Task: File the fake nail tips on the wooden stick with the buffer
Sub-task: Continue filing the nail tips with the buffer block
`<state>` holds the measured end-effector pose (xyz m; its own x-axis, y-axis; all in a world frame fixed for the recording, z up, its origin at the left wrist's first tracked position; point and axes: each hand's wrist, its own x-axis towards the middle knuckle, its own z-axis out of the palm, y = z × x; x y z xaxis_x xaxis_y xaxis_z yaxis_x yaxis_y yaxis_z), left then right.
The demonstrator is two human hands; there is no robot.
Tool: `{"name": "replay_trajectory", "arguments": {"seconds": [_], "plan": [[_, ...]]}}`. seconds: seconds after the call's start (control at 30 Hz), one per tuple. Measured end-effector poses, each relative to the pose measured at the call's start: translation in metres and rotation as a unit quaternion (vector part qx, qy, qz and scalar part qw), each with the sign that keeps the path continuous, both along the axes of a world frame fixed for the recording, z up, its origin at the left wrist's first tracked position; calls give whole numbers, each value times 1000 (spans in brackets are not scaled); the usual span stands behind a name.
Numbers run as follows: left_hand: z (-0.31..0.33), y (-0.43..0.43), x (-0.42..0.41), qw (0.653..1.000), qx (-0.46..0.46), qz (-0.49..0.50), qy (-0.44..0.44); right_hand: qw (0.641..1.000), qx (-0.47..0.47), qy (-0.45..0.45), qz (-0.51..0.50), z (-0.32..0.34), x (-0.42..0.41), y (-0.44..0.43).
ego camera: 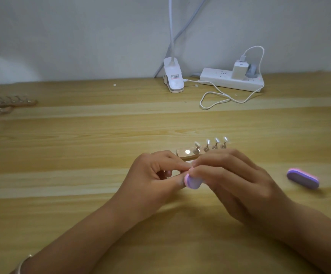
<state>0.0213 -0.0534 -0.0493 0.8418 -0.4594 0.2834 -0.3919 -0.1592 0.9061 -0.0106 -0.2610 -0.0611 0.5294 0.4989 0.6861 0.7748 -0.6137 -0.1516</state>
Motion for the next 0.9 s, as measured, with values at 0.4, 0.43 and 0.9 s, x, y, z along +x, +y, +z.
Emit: {"name": "replay_trajectory", "arguments": {"seconds": [0.4,0.43,0.9], "plan": [[5,2,-1,991,-46,-51,115,1000,8,-8,-25,7,4,-11],[6,2,-1,991,-48,-45,118,999,25,-6,-42,9,5,-14],[11,-1,-4,983,-81,-71,152,999,41,-17,-7,5,-7,3]]}}
